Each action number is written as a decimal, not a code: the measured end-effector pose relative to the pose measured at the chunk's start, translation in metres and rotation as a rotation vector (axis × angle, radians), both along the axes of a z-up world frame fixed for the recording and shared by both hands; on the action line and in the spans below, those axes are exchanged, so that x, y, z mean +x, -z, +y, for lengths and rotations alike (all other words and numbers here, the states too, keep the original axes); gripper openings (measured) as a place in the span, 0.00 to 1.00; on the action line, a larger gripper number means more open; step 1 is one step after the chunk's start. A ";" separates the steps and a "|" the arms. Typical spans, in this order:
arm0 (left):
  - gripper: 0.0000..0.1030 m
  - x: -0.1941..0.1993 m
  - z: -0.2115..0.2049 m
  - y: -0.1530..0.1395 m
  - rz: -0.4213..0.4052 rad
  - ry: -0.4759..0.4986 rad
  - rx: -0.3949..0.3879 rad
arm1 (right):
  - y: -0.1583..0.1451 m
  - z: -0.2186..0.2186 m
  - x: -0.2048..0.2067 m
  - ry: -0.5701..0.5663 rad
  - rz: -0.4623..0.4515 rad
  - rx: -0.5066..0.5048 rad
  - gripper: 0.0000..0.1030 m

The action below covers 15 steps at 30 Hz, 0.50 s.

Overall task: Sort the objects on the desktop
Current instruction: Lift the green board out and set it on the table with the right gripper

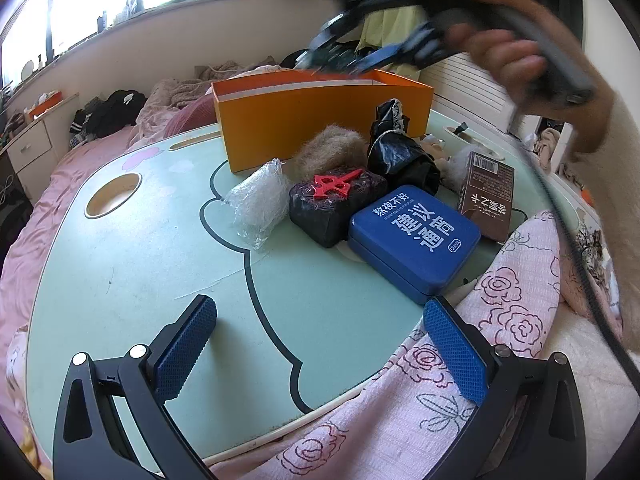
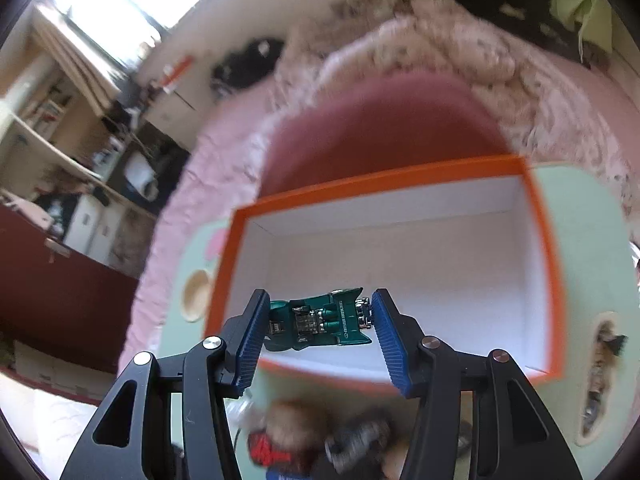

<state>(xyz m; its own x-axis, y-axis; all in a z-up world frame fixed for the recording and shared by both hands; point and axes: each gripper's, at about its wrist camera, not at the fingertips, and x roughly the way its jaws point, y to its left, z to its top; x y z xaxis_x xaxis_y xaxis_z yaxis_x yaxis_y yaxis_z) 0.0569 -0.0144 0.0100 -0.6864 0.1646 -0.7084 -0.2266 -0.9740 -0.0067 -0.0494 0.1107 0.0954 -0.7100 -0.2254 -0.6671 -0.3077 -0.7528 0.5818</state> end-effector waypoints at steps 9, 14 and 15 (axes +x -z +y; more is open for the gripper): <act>1.00 0.000 -0.001 0.000 0.000 0.001 0.000 | 0.014 0.009 0.130 0.098 0.060 0.046 0.51; 1.00 0.000 -0.001 0.000 0.000 0.002 0.000 | 0.066 0.025 0.143 0.160 -0.005 -0.033 0.51; 1.00 0.000 -0.001 0.000 0.001 0.002 0.000 | 0.072 0.023 0.141 0.159 -0.020 -0.034 0.51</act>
